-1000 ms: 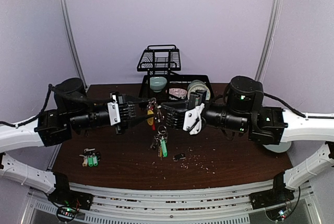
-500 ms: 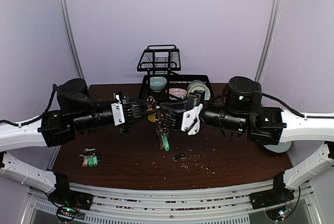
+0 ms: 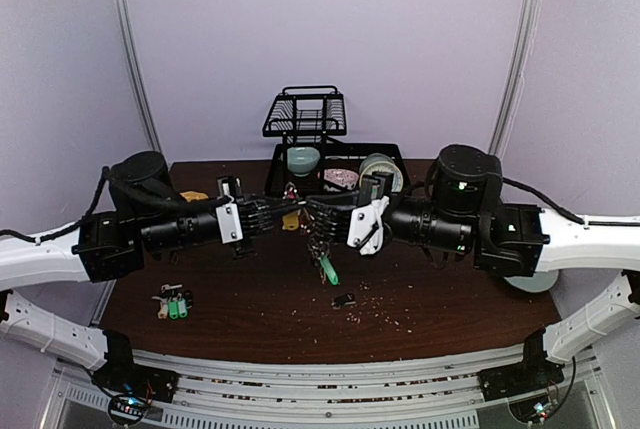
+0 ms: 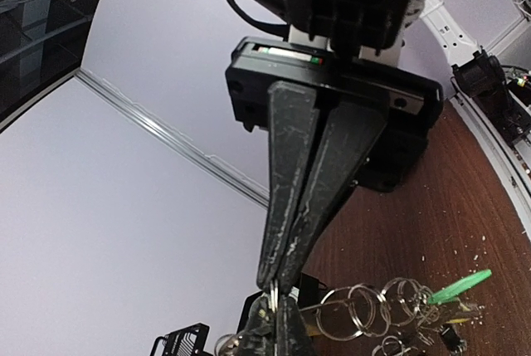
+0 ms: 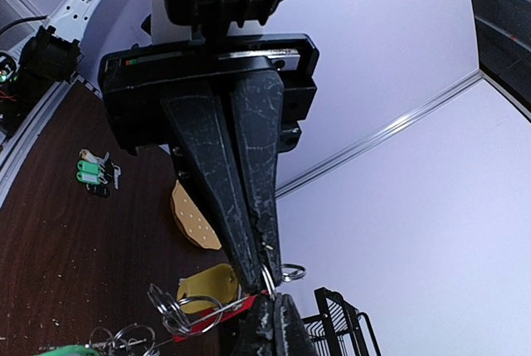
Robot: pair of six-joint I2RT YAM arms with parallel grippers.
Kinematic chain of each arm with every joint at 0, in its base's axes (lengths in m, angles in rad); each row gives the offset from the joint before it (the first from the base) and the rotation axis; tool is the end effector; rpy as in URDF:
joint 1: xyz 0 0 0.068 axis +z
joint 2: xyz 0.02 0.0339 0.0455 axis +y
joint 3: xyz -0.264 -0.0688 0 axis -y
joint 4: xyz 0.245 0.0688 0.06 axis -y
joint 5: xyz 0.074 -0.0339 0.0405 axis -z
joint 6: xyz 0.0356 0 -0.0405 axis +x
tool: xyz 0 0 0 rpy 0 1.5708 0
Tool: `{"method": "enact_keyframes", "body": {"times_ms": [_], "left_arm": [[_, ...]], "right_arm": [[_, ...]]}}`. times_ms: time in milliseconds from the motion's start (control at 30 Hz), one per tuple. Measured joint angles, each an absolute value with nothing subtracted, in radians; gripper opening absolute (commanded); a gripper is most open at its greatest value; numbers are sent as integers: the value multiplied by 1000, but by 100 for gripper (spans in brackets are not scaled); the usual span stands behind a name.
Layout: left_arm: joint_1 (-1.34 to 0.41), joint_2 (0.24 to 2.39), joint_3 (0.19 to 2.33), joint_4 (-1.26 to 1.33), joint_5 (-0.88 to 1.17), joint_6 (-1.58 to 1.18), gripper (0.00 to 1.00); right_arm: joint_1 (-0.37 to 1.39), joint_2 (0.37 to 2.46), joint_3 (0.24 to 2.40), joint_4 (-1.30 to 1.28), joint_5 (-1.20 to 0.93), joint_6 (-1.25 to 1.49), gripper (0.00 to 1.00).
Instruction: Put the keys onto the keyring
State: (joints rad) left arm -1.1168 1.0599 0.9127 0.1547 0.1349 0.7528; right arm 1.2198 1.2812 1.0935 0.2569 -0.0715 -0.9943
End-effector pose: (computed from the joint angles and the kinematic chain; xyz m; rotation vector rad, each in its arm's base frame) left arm 0.1059 -0.2280 0.3680 1.3291 0.8482 -0.3914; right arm 0.1027 0.2880 0.3873 -1.3720 0.6217 0.2350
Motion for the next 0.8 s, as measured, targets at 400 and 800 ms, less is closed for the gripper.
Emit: {"method": "enact_keyframes", "body": {"times_ms": [400,800], "left_arm": [[-1113,1011,910,-9,318,909,0],[-1113,981,966,-99,487,898,0]], "right_arm": [[1099,1138,1068,196,-251,-598,49],[922,1295,999,31,-247,18,48]]}}
